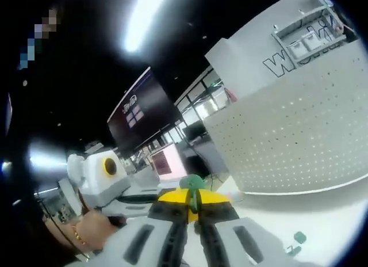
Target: Insert the hook assembly into the mounting plate slot until the hook locks in place.
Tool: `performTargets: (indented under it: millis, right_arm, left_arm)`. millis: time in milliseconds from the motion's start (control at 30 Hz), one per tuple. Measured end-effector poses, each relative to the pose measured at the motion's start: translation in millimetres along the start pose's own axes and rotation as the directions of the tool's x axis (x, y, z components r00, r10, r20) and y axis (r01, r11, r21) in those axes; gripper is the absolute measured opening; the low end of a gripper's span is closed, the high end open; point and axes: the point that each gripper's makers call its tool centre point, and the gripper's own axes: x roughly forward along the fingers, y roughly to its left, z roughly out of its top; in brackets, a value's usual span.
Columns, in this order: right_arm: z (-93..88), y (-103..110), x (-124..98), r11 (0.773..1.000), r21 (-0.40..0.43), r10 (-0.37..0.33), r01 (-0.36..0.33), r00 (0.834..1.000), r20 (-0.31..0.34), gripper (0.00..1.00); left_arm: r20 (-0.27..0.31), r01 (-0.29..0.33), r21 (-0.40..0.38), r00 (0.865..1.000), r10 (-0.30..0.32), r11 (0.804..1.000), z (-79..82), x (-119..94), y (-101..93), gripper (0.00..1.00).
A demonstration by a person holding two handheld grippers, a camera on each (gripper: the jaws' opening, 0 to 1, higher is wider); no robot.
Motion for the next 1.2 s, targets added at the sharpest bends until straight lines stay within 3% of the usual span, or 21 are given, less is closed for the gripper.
performTargets:
  millis: [167,600,833,1133,1200]
  right_arm:
    - [-1.1,1,2,1.000,-0.027,-0.014,0.014,1.000,0.004,0.01]
    - [-1.3,-2,-1,0.998,-0.035,-0.048,0.049,0.999,0.004,0.00]
    - [-0.3,0,0,0.997,-0.057,-0.052,0.052,0.999,-0.001,0.00]
    - [-4.1,0,2,0.996,-0.067,-0.060,0.058,0.998,-0.022,0.00]
    - [-5.1,0,2,0.996,-0.073,-0.058,0.056,0.998,-0.028,0.00]
  left_arm:
    - [-0.014,-0.012,0.023,1.000,0.012,1.000,-1.3,-1,2.3,0.01]
    - [0.001,0.002,-0.052,1.000,-0.002,0.999,-5.1,1,0.7,0.03]
    - [0.007,0.008,-0.024,1.000,-0.008,1.000,-4.6,1,0.7,0.05]
    - [0.022,0.041,-0.022,0.999,-0.040,0.999,-12.1,-1,-5.6,0.30]
    - [0.016,0.029,-0.009,0.999,-0.029,1.000,-14.5,-1,-3.8,0.43]
